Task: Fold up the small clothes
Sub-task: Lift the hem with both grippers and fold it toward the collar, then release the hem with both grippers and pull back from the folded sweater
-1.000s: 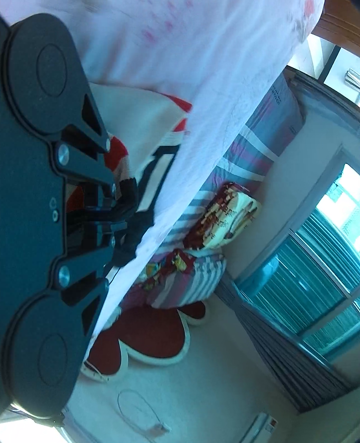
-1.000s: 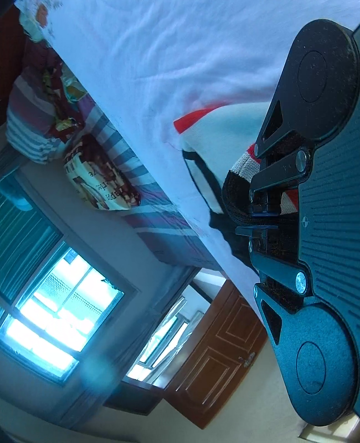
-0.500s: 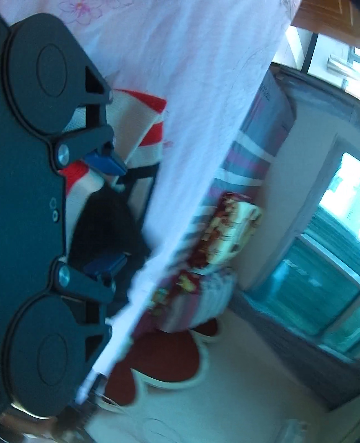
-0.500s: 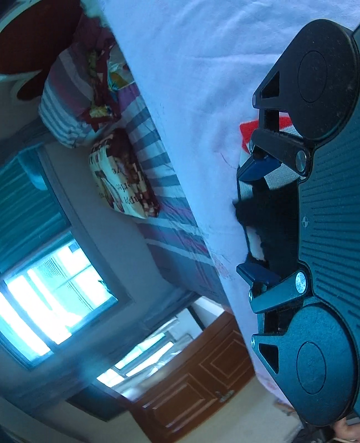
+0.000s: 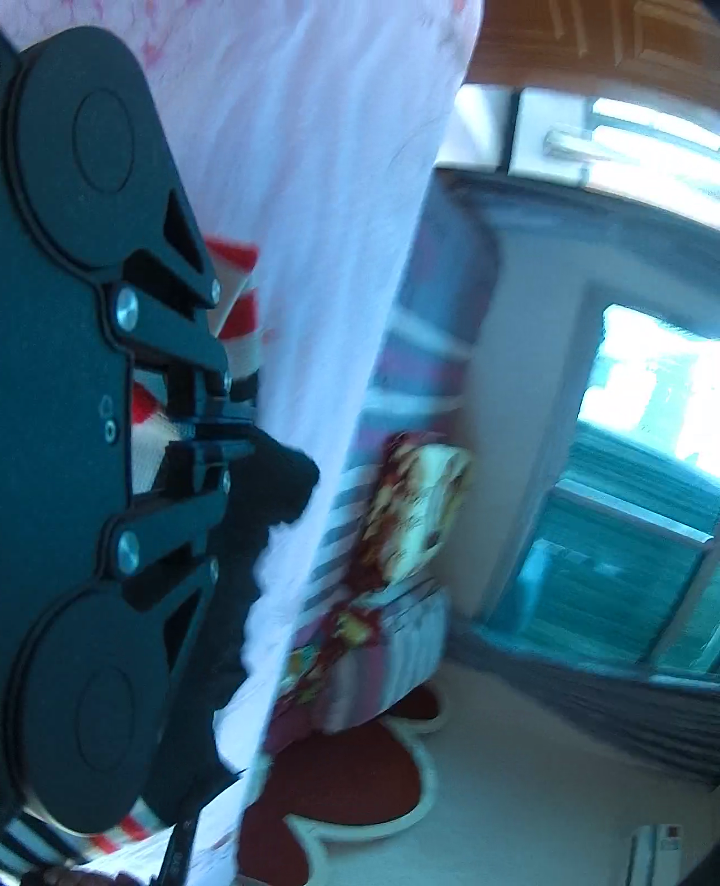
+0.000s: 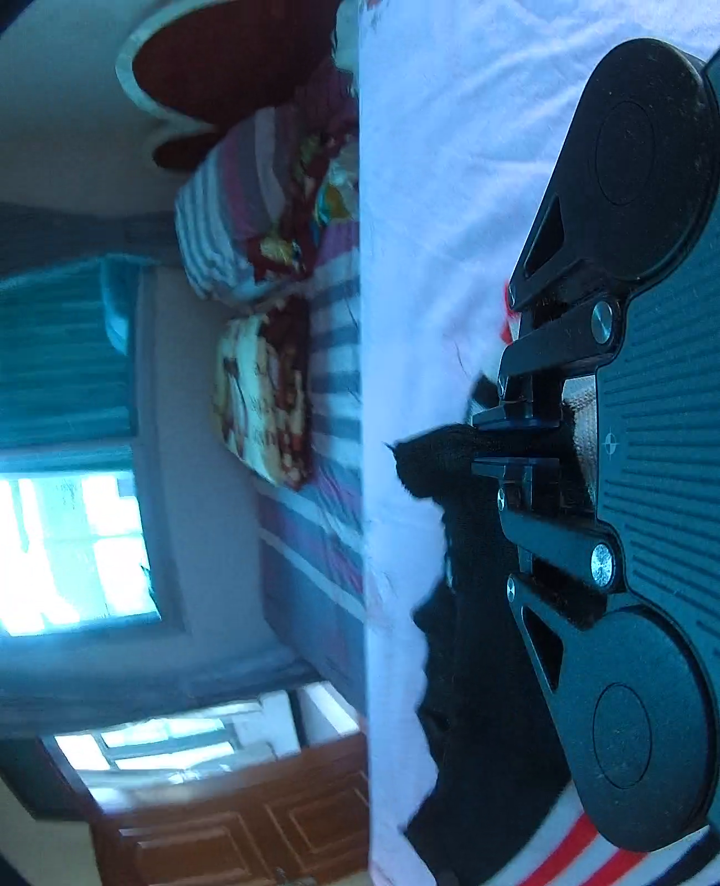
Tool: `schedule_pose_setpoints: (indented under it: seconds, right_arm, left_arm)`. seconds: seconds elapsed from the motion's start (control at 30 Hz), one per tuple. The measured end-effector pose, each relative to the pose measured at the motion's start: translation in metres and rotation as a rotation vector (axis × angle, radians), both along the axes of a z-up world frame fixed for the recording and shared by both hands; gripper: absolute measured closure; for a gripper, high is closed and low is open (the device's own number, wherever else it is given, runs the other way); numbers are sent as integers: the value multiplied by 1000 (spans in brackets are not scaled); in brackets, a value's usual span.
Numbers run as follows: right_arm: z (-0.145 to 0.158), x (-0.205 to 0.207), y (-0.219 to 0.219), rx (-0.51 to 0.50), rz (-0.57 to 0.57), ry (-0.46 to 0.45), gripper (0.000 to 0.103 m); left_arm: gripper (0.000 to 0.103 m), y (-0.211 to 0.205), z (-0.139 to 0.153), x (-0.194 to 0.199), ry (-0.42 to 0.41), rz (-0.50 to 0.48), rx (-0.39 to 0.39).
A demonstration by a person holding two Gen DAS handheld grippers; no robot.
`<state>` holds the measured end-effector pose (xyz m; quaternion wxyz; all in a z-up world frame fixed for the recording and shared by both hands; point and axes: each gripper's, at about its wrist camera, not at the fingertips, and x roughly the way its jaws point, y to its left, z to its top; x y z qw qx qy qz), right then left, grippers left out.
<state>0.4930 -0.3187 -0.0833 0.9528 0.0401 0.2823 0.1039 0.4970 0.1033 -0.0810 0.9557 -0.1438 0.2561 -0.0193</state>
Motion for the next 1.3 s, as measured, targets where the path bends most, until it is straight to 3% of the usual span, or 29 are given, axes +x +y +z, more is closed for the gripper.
schedule_pose_setpoints:
  seconds: [0.1, 0.2, 0.27, 0.3, 0.33, 0.37, 0.43, 0.47, 0.53, 0.6, 0.7, 0.8, 0.9, 1.0, 1.1, 1.2, 1.3]
  right_arm:
    - [-21, 18, -5, 6, -47, 112, 95]
    - [-20, 20, 0, -15, -50, 97, 93]
    - [-19, 16, 1, -22, -59, 77, 69]
    - [-15, 9, 0, -21, -85, 47, 44]
    - [-8, -1, -1, -18, -108, -8, 31]
    - [-1, -10, 0, -7, -109, -53, 31]
    - [8, -19, 9, 40, -26, -33, 32]
    - [10, -23, 20, 49, 40, -16, 35]
    - [12, -30, 53, -1, 145, -6, 53]
    - [7, -31, 85, -22, 218, 35, 55]
    - [-8, -26, 111, -73, 233, 107, 55]
    - [-19, -32, 103, -151, 226, 96, 55]
    - [-22, -41, 58, -224, 82, 85, 55]
    - [-25, -45, 22, -152, 73, 104, 55]
    - [-10, -59, 32, -167, 49, 68, 55]
    - [6, -88, 51, -81, 144, 30, 54]
    - [1, -119, 89, -109, 260, 40, 55]
  left_arm:
    - [99, -10, -17, 12, 98, 34, 69]
    - [95, -19, -16, 19, 127, 46, 130]
    - [91, -16, -15, 18, 129, 39, 121]
    - [88, -12, -13, 17, 128, 38, 101]
    - [78, -8, -11, 14, 123, 39, 71]
    - [58, -4, -5, 7, 105, 54, 44]
    - [42, -15, 10, -12, 10, 88, 63]
    - [43, -26, 16, -17, -6, 62, 68]
    - [44, -57, 21, -16, -7, -41, 59]
    - [43, -98, 20, -14, 1, -155, 126]
    - [43, -135, 7, -10, 41, -234, 227]
    - [42, -121, -9, -9, 110, -207, 240]
    - [45, -73, -14, -21, 114, -101, 262]
    - [45, -44, -15, -35, 97, -107, 229]
    - [43, -55, -4, -42, 99, -87, 243]
    - [37, -81, 5, -66, 47, -121, 225]
    - [35, -118, -3, -84, 50, -209, 250]
